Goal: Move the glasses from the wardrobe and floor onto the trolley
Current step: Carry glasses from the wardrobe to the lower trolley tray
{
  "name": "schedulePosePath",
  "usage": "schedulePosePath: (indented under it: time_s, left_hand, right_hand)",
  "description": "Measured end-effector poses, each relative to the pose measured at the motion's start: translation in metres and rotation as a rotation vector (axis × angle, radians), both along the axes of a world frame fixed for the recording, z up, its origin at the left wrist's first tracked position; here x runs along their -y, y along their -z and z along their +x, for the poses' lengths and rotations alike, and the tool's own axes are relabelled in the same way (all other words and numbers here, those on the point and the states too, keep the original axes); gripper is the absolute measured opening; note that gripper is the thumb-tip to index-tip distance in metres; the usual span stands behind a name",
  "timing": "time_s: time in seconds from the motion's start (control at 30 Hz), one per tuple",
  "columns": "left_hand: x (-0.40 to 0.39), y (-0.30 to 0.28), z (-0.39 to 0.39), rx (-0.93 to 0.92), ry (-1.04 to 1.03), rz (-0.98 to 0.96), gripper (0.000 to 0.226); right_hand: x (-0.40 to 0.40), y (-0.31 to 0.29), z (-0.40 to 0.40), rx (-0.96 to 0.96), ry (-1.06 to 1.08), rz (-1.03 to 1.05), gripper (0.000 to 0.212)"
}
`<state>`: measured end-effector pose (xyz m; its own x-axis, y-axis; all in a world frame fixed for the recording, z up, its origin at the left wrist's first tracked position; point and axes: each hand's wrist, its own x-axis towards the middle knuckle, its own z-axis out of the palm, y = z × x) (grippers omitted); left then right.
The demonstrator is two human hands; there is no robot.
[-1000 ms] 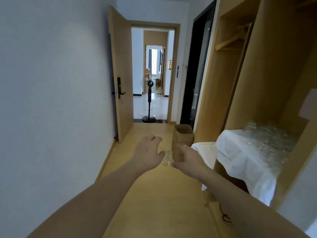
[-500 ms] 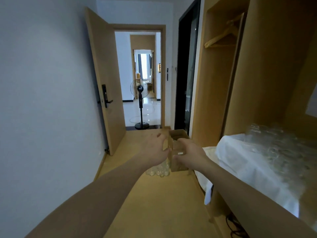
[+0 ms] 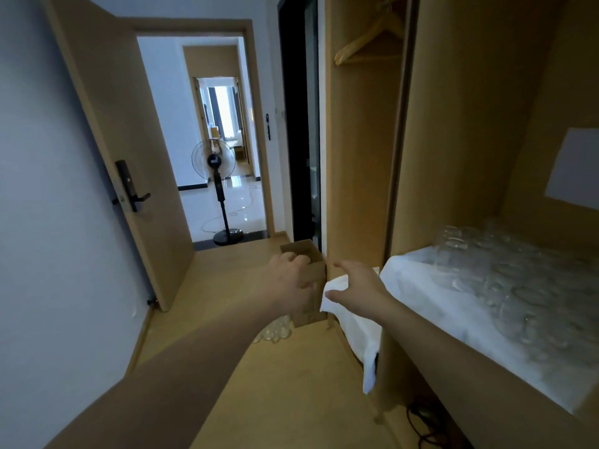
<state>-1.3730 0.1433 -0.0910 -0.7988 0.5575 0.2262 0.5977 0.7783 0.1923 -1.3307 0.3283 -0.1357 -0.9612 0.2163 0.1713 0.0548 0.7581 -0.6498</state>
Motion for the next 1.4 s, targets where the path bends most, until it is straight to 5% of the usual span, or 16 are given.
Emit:
schedulePosePath:
  time_s: [0.67,1.07,1.4]
  left_hand:
    - [-0.139,0.003,-0.197,0.051,0.536,0.102,0.054]
    - [-0.235,0.021,-0.19,0.15,0.875,0.138,0.054]
    - [-0.347,-0.004,-0.176,0.079,1.051,0.142,0.05]
  right_hand:
    - [-0.074,-0.021,-0.087,0.13,0.571,0.189,0.067]
    - [-0.104,-0.013,-0.047,0.199,0.888,0.141,0.07]
    - [-0.207,-0.027,-0.031,0.105,1.028,0.081,0.067]
